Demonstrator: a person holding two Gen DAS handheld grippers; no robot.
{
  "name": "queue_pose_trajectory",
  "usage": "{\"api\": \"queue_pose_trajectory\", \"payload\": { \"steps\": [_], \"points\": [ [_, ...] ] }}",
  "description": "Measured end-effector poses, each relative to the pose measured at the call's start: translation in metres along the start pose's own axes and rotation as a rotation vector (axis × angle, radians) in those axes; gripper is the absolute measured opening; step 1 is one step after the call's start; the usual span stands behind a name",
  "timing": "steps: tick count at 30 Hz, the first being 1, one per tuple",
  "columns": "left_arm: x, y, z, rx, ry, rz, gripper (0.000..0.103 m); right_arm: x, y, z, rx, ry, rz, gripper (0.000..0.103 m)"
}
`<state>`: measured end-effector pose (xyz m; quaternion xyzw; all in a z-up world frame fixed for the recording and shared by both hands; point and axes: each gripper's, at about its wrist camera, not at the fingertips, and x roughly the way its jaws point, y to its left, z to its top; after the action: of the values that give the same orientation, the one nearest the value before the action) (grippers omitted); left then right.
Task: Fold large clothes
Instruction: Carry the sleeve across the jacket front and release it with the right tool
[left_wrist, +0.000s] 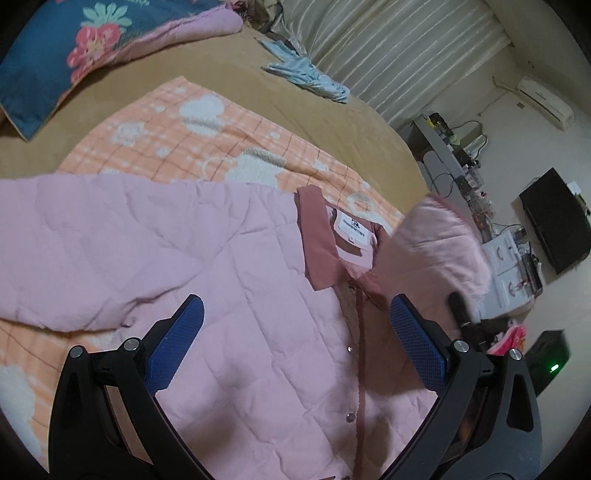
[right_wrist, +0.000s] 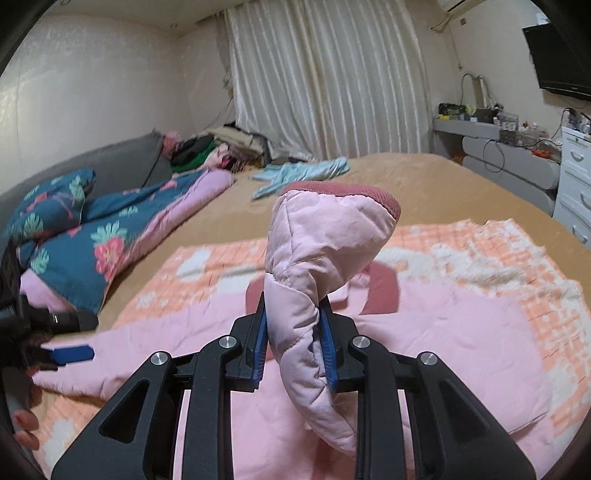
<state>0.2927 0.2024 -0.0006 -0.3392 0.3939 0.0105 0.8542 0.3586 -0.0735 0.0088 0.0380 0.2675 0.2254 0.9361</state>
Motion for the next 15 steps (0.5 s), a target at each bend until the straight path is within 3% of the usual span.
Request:
{"api": "queue_pose_trajectory", "payload": {
  "steps": [8, 13, 15],
  "points": [
    [0.004, 0.008, -0.003, -0.03, 0.001, -0.024, 0.094, 0.031, 0.045, -0.051, -0.085, 0.141, 0.063, 0.028],
    [0.009, 0.016, -0.006, -0.048, 0.015, -0.008, 0.094, 0.041, 0.069, -0.078, -0.126, 0.247, 0.148, 0.04],
    [0.012, 0.019, -0.009, -0.062, 0.028, -0.006, 0.094, 0.045, 0.077, -0.088, -0.15, 0.291, 0.169, 0.052]
  ]
}}
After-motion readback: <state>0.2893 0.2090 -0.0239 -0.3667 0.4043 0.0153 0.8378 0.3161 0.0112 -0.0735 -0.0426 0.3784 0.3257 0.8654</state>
